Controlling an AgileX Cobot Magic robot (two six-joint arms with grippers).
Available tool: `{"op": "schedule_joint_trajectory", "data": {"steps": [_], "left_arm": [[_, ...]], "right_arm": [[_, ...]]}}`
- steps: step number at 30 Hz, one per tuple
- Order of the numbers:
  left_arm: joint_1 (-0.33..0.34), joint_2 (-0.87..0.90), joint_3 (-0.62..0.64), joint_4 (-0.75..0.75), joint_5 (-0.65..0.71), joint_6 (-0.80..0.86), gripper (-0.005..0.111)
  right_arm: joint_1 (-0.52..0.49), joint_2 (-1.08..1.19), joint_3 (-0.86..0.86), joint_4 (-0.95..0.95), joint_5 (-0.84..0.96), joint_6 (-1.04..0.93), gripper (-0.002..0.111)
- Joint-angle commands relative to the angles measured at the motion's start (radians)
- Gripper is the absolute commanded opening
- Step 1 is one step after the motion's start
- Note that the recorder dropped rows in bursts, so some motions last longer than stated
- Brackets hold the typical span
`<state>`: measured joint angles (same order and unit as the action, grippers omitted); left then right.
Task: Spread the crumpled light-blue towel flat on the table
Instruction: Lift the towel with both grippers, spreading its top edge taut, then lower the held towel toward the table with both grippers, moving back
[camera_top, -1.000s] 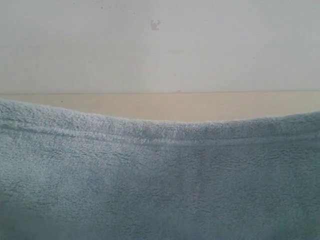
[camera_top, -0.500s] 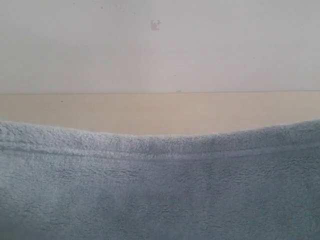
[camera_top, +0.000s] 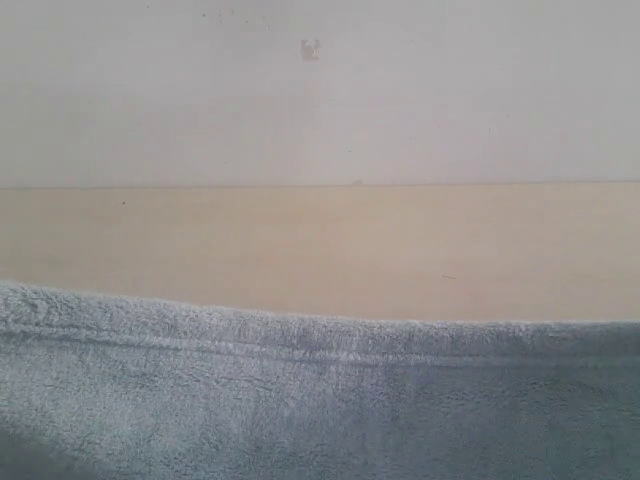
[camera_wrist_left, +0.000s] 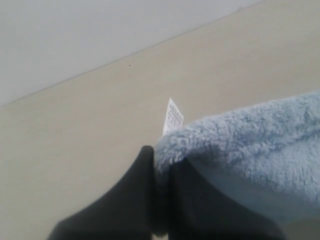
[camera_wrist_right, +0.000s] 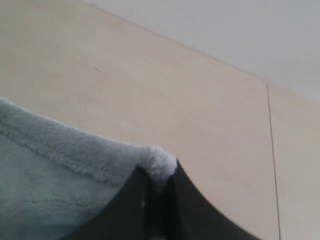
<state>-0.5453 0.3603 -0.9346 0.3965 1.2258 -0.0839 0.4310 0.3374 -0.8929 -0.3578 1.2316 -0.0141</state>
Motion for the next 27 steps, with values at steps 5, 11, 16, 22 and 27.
{"op": "schedule_joint_trajectory", "data": {"steps": [5, 11, 16, 22, 27], "left_arm": [[0.005, 0.069, 0.097, 0.065, -0.034, -0.063, 0.004], [0.005, 0.29, 0.128, 0.197, -0.192, -0.199, 0.004], [0.005, 0.514, 0.128, 0.432, -0.231, -0.377, 0.004], [0.27, 0.754, 0.104, 0.476, -0.464, -0.434, 0.004], [0.446, 0.868, 0.048, 0.314, -0.659, -0.314, 0.004]], "right_arm": [[-0.002, 0.113, 0.1, -0.049, -0.091, 0.035, 0.0], [-0.002, 0.4, 0.105, -0.079, -0.267, 0.069, 0.0], [-0.017, 0.691, 0.103, -0.195, -0.436, 0.161, 0.0], [-0.363, 0.949, 0.04, 0.139, -0.698, -0.059, 0.0], [-0.422, 1.107, -0.079, 0.382, -0.682, -0.285, 0.0]]}}
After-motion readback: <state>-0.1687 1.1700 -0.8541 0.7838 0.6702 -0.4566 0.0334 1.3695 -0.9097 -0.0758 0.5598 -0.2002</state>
